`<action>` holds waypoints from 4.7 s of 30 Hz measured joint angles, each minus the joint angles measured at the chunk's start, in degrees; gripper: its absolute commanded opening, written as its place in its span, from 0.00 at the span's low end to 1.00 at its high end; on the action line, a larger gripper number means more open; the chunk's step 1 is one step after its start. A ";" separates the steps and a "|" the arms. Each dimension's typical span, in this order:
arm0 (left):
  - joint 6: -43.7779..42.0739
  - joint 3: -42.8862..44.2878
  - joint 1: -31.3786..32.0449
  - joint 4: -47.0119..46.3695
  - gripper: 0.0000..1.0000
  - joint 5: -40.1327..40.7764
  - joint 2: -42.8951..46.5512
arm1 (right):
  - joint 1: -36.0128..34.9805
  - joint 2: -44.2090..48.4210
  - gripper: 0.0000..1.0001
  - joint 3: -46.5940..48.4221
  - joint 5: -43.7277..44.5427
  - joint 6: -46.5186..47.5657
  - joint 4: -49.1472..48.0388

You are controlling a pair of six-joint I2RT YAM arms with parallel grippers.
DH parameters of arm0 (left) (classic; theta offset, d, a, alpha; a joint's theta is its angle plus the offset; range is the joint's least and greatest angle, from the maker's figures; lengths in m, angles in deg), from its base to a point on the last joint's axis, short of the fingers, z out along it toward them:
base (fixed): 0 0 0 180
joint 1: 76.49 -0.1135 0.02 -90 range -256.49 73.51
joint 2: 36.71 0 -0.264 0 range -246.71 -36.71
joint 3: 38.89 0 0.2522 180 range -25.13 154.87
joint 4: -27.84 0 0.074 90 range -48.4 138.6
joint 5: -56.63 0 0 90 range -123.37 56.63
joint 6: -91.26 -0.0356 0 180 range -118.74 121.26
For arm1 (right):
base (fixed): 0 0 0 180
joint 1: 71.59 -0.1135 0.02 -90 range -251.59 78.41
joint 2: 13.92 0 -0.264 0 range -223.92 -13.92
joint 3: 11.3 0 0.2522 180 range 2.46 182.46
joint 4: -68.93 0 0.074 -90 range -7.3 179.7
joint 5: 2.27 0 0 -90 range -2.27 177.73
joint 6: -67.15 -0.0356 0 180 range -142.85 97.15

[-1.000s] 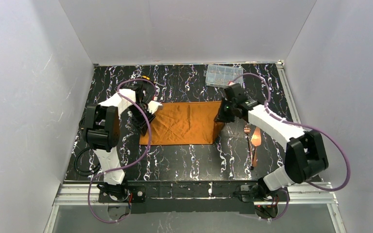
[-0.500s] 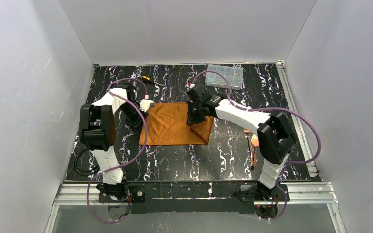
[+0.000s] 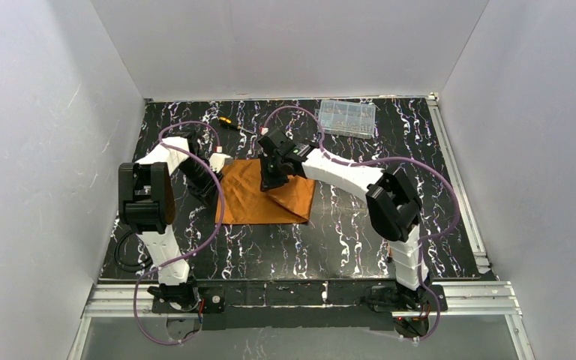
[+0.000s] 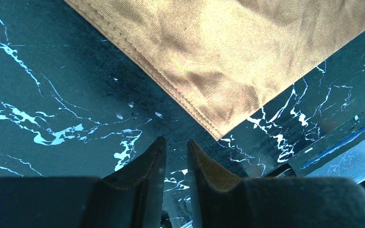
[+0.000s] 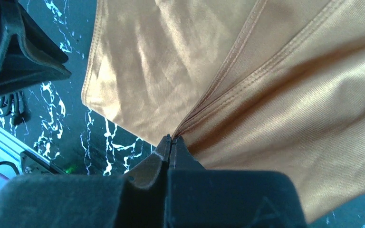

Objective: Fold the napkin into a case and place the utensils inside
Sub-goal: Fold the rectangle-folded napkin at the center of the board.

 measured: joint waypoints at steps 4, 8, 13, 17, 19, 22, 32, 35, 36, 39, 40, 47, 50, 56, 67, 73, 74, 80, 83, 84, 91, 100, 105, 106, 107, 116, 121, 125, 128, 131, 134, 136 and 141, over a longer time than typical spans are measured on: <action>0.02 -0.74 0.00 0.02 0.21 -0.57 0.20 | -0.52 -3.65 0.01 3.65 -1.18 -0.17 0.17; 0.02 -0.85 0.02 0.00 0.21 -0.96 0.20 | -1.03 -7.06 0.01 7.37 -2.34 -0.20 0.15; 0.02 -0.87 0.02 0.00 0.21 -1.22 0.20 | -2.19 -9.14 0.01 10.43 -3.98 -0.24 0.07; 0.04 -0.87 0.02 0.00 0.21 -1.42 0.20 | -2.67 -9.46 0.01 11.39 -4.92 -0.55 -0.74; 0.07 -0.87 0.02 0.00 0.21 -1.55 0.20 | -2.95 -9.51 0.01 11.45 -5.46 -0.98 -1.62; 0.15 -0.87 0.02 0.00 0.21 -1.68 0.20 | -3.02 -9.77 0.01 11.56 -6.45 -1.81 -2.97; 0.90 -0.74 -2.54 0.63 0.20 -2.23 0.20 | -3.72 -12.46 0.01 12.81 -8.96 -3.43 -5.29; 1.11 -0.59 -3.04 0.96 0.20 -2.40 0.20 | -4.37 -13.27 0.01 13.53 -9.77 -3.54 -5.95; 1.11 -0.59 -3.04 1.09 0.20 -2.45 0.20 | -4.61 -13.51 0.01 13.79 -10.01 -3.63 -6.38; 1.11 -0.59 -3.04 1.42 0.20 -2.69 0.20 | -5.05 -13.84 0.01 14.03 -10.69 -3.87 -7.45; 1.11 -0.59 -3.04 1.49 0.20 -2.84 0.20 | -5.22 -13.84 0.01 14.03 -10.82 -4.04 -7.91; 1.11 -0.59 -3.04 1.53 0.20 -3.10 0.20 | -5.66 -13.84 0.01 13.73 -12.85 -4.96 -12.85; 1.31 -0.57 -3.13 1.55 0.19 -3.13 0.20 | -5.95 -13.84 0.01 13.64 -13.97 -4.96 -13.88; 2.36 0.83 -5.22 2.27 0.19 -3.91 0.20 | -7.04 -13.90 0.01 12.79 -15.69 -4.96 -14.78; 2.62 2.34 -8.50 2.84 0.26 -4.79 0.20 | -9.31 -15.72 0.48 9.79 -16.39 -5.33 -14.99; 2.62 2.34 -8.46 2.84 0.26 -4.98 0.20 | -9.29 -17.05 0.71 10.95 -16.20 -4.46 -12.85; 2.62 2.34 -8.46 2.84 0.26 -4.98 0.20 | -9.16 -17.09 0.71 11.34 -16.22 -4.46 -12.61; 3.04 2.75 -8.46 3.45 0.25 -5.53 0.22 | -5.84 -15.06 0.75 11.23 -17.59 -4.76 -12.90; 3.37 3.87 -8.46 4.11 0.25 -6.34 0.22 | -1.88 -11.21 0.77 8.94 -18.23 -4.98 -12.96; 3.45 4.31 -8.46 4.42 0.25 -6.69 0.22 | -0.59 -9.99 0.77 8.79 -18.16 -4.90 -12.92; 3.41 5.73 -7.98 8.00 0.25 -11.87 1.07 | 6.78 -2.43 0.74 6.03 -16.57 -3.85 -12.55; 4.04 2.91 -0.09 8.39 0.21 -16.41 2.95 | 10.23 -2.21 0.53 4.44 -9.66 1.53 -4.28; 3.21 -2.03 3.15 6.14 0.15 -14.53 3.30 | 9.68 0.87 0.47 -7.56 -9.81 1.09 -5.27; 3.04 -2.95 3.19 5.62 0.14 -13.55 3.41 | 9.49 1.70 0.48 -10.19 -9.99 0.81 -5.31; 2.93 -3.56 3.15 5.18 0.13 -12.83 3.50 | 9.33 2.29 0.50 -12.00 -10.14 0.63 -5.25; 1.92 -7.74 1.88 1.53 0.00 -5.75 6.80 | 8.44 5.97 0.64 -17.22 -8.79 0.96 -4.87; 1.92 -8.13 0.90 0.37 0.00 -4.13 7.34 | 8.46 7.08 0.72 -14.88 -4.26 3.23 -2.99; 1.95 -8.96 0.26 -0.35 0.00 -3.56 7.37 | 8.70 4.90 0.73 -6.10 -1.01 5.90 0.42; 1.90 -9.18 -1.03 0.07 0.00 -3.72 7.39 | 8.22 4.22 0.73 -1.90 2.34 8.31 0.46; 1.86 -7.85 -2.97 2.14 0.13 -4.96 7.48 | 5.57 6.95 0.71 -6.21 6.86 10.97 -1.81; 1.92 -4.96 -4.31 4.20 0.18 -6.73 7.98 | 0.11 11.45 0.68 -16.17 10.97 13.97 -4.55; 2.34 -2.95 -4.59 5.29 0.19 -8.13 8.70 | -4.26 14.03 0.64 -22.56 13.81 16.72 -6.14; 4.20 1.42 -4.59 7.17 0.16 -12.39 9.55 | -11.41 15.67 0.56 -28.96 19.30 22.69 -8.11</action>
